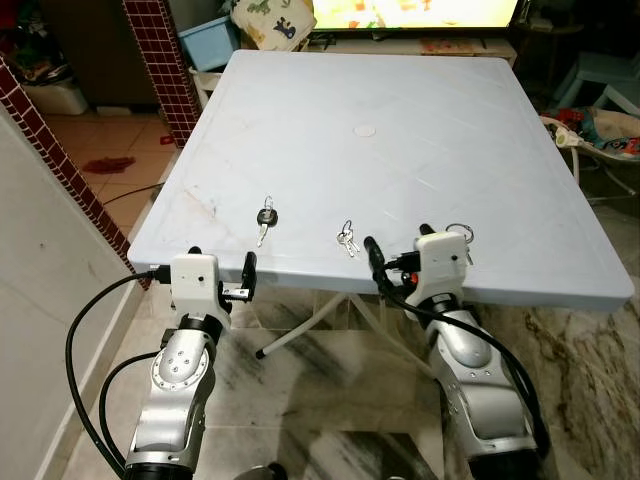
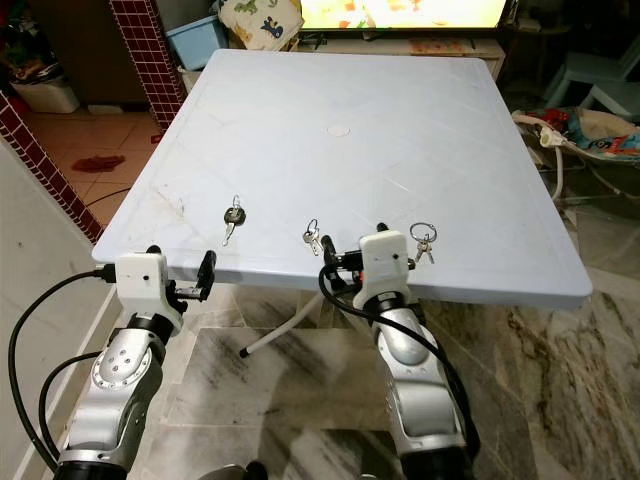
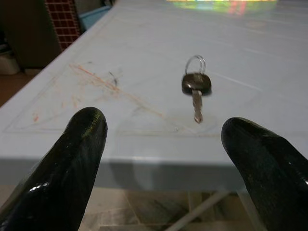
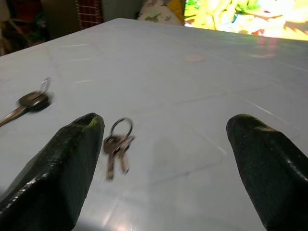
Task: Hang keys on a hook
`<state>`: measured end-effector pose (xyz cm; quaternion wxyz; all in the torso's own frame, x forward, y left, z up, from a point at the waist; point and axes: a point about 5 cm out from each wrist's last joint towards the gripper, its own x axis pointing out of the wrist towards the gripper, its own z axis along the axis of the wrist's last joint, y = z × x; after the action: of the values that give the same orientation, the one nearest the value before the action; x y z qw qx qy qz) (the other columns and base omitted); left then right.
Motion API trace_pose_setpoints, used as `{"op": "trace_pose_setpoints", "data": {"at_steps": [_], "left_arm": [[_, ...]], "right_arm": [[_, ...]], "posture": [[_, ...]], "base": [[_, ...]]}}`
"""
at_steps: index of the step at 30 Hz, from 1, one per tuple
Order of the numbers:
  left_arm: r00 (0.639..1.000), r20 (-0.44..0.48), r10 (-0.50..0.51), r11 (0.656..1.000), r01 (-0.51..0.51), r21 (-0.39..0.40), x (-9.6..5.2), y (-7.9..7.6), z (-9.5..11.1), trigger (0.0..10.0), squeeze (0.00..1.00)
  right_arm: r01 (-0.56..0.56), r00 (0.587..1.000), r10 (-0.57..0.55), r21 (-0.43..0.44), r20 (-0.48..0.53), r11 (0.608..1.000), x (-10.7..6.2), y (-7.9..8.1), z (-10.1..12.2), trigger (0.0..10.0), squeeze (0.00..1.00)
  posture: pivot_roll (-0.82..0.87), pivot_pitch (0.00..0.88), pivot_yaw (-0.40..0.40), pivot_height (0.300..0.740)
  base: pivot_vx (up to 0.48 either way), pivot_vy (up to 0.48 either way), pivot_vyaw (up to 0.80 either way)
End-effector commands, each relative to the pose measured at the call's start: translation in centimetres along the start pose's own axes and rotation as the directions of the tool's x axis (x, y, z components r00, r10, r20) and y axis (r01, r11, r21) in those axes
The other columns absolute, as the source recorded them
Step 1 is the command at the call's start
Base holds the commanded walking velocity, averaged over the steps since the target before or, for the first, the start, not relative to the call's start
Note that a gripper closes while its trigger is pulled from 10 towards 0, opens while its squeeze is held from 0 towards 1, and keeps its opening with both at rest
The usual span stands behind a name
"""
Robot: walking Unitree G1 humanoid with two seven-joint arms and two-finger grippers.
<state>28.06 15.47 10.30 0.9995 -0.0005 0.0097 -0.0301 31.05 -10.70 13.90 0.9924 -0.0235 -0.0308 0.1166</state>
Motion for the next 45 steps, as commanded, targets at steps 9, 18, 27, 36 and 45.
{"op": "trace_pose_setpoints", "data": {"at_steps": [9, 18, 27, 36, 45], "left_arm": [[0.999, -0.031, 0.007, 0.999, -0.006, 0.042, -2.1, 1.5, -0.6, 10.0, 0.0], [1.0, -0.02, 0.005, 0.999, -0.004, 0.04, -2.0, 1.2, -0.1, 10.0, 0.0], [0.998, -0.066, -0.016, 0.998, 0.02, 0.056, -3.0, 1.9, -1.3, 10.0, 0.0], [0.991, -0.133, -0.005, 0.999, 0.012, 0.051, -4.9, 3.1, -3.7, 10.0, 0.0], [0.981, -0.194, 0.0, 0.997, 0.014, 0.073, -6.1, 3.7, -5.7, 10.0, 0.0]], "right_arm": [[0.005, 0.997, -0.001, 0.04, -0.082, 0.999, 2.2, 1.3, -0.7, 10.0, 0.0], [0.008, 0.996, -0.001, 0.075, -0.093, 0.997, 3.8, 3.6, -0.2, 10.0, 0.0], [0.091, 0.988, -0.07, 0.152, -0.14, 0.984, 4.3, 3.3, -1.0, 9.2, 0.0], [0.056, 0.992, -0.041, 0.128, -0.116, 0.99, 5.0, 4.1, -0.6, 10.0, 0.0], [0.059, 0.991, -0.041, 0.137, -0.13, 0.989, 5.7, 4.6, -0.6, 0.0, 0.0]], "posture": [[0.03, 0.151, 0.055, 0.74], [0.05, 0.147, 0.056, 0.74], [0.05, 0.152, 0.062, 0.74], [0.06, 0.152, 0.059, 0.74], [0.06, 0.156, 0.054, 0.74]], "base": [[0.0, 0.0, 0.0], [0.0, 0.0, 0.0], [0.0, 0.0, 0.0], [0.0, 0.0, 0.0], [0.0, 0.0, 0.0]]}}
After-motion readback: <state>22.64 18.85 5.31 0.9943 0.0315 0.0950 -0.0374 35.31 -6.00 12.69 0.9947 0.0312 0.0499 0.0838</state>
